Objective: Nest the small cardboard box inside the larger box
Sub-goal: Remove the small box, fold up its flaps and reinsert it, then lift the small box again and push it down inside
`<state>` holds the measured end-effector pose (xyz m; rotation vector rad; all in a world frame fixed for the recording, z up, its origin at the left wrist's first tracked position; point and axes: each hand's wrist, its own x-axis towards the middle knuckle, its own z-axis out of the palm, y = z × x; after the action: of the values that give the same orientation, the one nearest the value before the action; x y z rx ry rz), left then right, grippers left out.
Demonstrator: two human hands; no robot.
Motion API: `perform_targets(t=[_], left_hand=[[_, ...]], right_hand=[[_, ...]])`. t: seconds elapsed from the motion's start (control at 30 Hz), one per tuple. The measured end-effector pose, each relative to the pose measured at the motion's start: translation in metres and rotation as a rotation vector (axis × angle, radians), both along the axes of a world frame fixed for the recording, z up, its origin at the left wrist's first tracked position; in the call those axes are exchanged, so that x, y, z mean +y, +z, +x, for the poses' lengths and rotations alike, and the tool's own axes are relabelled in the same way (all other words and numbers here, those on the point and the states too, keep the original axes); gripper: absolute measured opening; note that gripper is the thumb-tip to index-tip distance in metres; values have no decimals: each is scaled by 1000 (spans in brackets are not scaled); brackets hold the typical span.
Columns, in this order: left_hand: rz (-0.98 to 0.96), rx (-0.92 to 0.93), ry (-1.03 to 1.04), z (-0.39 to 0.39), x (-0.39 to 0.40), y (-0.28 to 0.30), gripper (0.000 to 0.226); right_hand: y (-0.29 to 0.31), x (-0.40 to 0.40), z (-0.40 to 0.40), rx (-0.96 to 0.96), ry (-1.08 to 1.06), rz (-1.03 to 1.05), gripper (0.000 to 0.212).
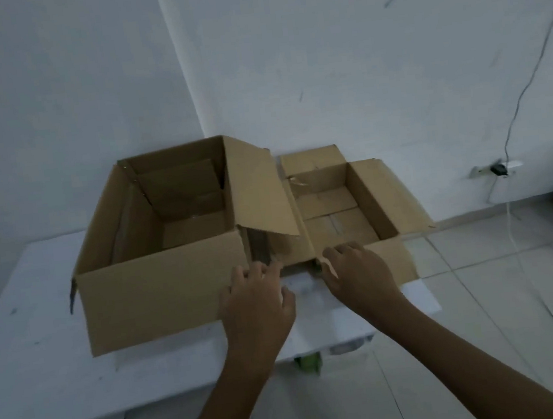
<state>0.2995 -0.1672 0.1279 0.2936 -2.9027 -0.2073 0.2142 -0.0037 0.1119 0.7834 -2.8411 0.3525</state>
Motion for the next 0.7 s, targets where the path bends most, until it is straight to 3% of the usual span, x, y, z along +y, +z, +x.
perform_targets(t=[0.23, 0.33, 0.5, 0.57, 0.7], left_hand=[[116, -289, 5, -19, 72, -61, 51], [206, -429, 86, -43, 80, -83, 56], [377, -548, 263, -94, 72, -109, 63], [565, -535, 358, -117, 65, -123, 69], [1267, -293, 656, -159, 63, -145, 56]], right_hand=[[-51, 94, 6, -217, -239, -77, 31], [-64, 113, -10, -359, -368, -195, 33], [-85, 136, -62, -516, -466, -185, 28], [-90, 141, -89, -666, -543, -320, 27], [-111, 153, -143, -899, -845, -754, 52]])
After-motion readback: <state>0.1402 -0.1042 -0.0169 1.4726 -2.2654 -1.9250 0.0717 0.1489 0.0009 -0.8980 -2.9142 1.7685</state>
